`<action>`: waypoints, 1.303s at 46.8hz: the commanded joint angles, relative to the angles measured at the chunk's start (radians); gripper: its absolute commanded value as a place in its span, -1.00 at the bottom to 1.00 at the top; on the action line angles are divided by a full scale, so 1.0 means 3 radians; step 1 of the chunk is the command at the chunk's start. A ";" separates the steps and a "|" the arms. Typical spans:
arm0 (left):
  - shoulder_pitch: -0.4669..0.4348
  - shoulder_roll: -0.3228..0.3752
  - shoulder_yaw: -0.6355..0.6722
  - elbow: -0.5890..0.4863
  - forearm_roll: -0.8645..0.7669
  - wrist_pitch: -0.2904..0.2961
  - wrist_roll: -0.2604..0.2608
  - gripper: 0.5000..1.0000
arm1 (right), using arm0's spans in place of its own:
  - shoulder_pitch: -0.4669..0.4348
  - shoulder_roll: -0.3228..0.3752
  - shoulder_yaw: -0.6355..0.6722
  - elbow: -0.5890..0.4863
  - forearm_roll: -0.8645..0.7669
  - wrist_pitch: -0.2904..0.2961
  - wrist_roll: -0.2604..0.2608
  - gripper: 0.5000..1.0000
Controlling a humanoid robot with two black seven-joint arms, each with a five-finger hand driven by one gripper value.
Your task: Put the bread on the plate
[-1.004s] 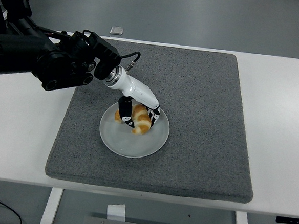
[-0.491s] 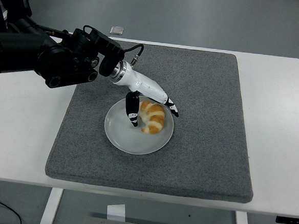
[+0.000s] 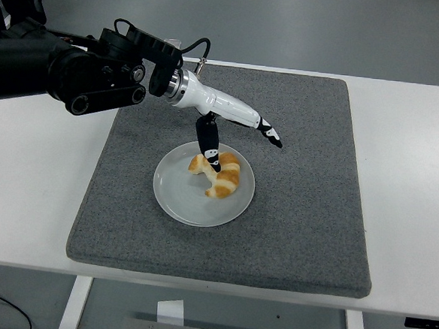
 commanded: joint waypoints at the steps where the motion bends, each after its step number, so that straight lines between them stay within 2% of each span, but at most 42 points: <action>1: -0.0001 0.0053 -0.0042 0.0015 -0.0274 -0.0077 0.0000 1.00 | 0.0000 0.0000 0.0000 0.0000 0.0000 0.0000 0.0000 0.73; 10: 0.0025 0.0069 -0.0078 0.0423 -0.1347 -0.0185 0.0000 1.00 | 0.0000 0.0000 0.0000 0.0000 0.0005 0.0000 0.0000 0.73; 17: 0.0188 0.0043 -0.0068 0.0868 -0.2524 -0.0287 0.0000 1.00 | 0.0000 0.0000 0.0000 0.0000 0.0000 0.0000 0.0000 0.73; 21: 0.0311 0.0008 -0.0098 0.1129 -0.2954 -0.0282 0.0000 1.00 | 0.0000 0.0000 0.0000 0.0000 0.0000 0.0000 0.0000 0.73; 25: 0.0444 -0.0049 -0.0312 0.1344 -0.3291 -0.0287 0.0000 1.00 | 0.0000 0.0000 -0.0005 0.0000 0.0000 0.0000 0.0000 0.73; 35: 0.0878 -0.0243 -0.1207 0.1717 -0.3420 -0.0267 0.0000 1.00 | 0.0000 0.0000 -0.0010 0.0000 0.0000 0.0000 0.0000 0.73; 43: 0.1246 -0.0508 -0.2199 0.2024 -0.3425 -0.0236 0.0000 1.00 | 0.0000 0.0000 -0.0015 0.0000 0.0000 0.0000 0.0000 0.73; 50: 0.1415 -0.0774 -0.2920 0.2326 -0.3496 -0.0175 0.0000 1.00 | 0.0000 0.0000 -0.0015 0.0000 0.0000 0.0000 0.0000 0.73; 55: 0.1512 -0.0902 -0.3288 0.2418 -0.3629 -0.0103 0.0000 1.00 | 0.0000 0.0000 -0.0015 0.0000 0.0000 0.0005 0.0000 0.73; 61: 0.1569 -0.0933 -0.3453 0.2418 -0.3854 0.0055 0.0000 1.00 | 0.0000 0.0000 -0.0015 0.0000 -0.0005 0.0005 0.0000 0.73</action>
